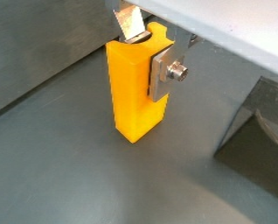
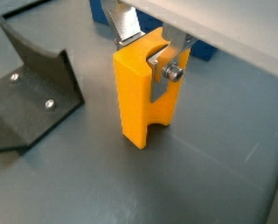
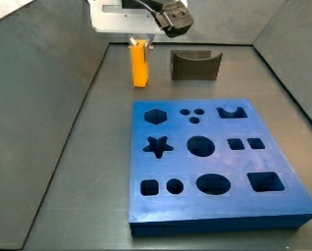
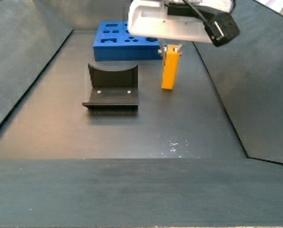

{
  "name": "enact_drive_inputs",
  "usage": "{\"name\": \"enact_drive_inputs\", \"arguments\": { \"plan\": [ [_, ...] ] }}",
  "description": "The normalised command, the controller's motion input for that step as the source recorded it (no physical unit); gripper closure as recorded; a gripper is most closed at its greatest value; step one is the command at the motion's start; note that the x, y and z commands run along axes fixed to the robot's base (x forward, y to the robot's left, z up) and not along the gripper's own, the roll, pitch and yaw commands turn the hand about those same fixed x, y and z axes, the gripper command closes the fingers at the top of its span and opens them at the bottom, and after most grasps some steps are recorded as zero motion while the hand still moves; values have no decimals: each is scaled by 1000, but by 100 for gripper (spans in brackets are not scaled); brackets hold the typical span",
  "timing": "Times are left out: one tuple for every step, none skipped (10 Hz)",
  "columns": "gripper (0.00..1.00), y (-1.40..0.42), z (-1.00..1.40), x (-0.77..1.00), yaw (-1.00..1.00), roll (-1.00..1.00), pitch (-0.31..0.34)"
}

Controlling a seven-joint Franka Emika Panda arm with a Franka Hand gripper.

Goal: Pick up the arch object. Move up. Move to above the board. Insert the arch object.
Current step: Pick up the arch object, then move up, then move to above the board.

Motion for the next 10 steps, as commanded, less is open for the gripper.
{"name": "enact_drive_inputs", "arguments": {
  "plan": [
    [100,0,0,0,0,0,0],
    [100,0,833,0,0,0,0],
    [100,-52,810,-38,-9,-5,17],
    [100,-42,737,-56,-6,-2,27],
    [100,-23,601,-42,0,5,21],
    [100,-14,476,-31,2,10,27],
    [100,-8,300,-20,1,16,34],
    [100,-5,206,-20,1,20,36],
    [100,205,1000,-54,11,-159,271],
    [100,209,1000,-56,7,-156,281]
  ]
}}
